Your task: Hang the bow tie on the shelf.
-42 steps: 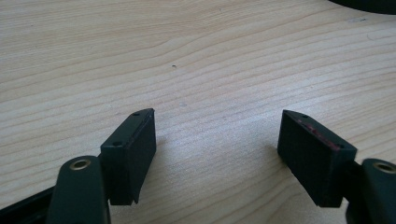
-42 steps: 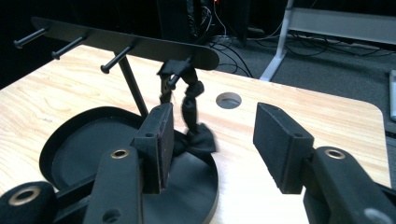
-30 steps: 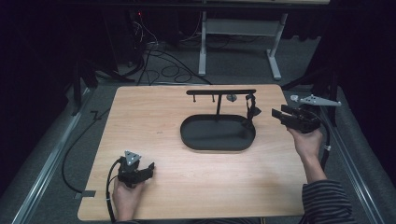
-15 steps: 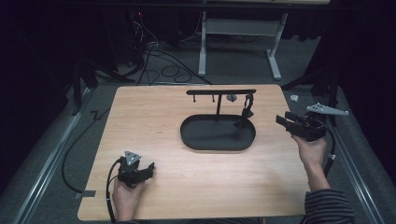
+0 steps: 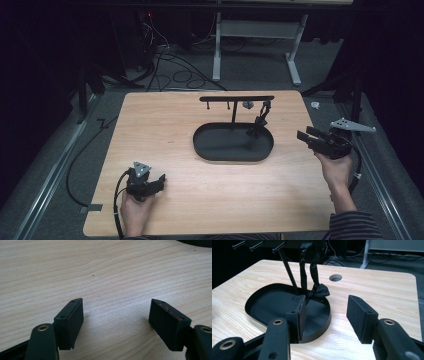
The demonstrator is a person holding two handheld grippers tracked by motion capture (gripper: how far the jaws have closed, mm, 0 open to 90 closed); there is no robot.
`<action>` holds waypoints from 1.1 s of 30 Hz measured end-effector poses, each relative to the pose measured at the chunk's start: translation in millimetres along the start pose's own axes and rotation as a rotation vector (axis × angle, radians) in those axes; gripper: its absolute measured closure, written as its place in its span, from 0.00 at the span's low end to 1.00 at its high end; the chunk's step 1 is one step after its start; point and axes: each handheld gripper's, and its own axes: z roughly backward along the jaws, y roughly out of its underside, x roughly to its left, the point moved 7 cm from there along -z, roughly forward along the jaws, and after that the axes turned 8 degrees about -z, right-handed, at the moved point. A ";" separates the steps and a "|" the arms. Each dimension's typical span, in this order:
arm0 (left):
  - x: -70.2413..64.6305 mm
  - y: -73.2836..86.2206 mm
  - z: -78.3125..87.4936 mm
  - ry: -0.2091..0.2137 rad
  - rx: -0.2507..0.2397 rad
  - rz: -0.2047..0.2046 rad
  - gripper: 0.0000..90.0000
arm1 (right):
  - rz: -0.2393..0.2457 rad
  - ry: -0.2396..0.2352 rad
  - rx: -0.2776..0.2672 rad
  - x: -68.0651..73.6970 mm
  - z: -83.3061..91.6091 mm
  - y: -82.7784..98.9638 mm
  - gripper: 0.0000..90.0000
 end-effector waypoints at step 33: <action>-0.2 0.1 0.1 0.000 0.000 -0.001 0.31 | -0.013 -0.059 0.002 19.4 19.4 32.8 0.59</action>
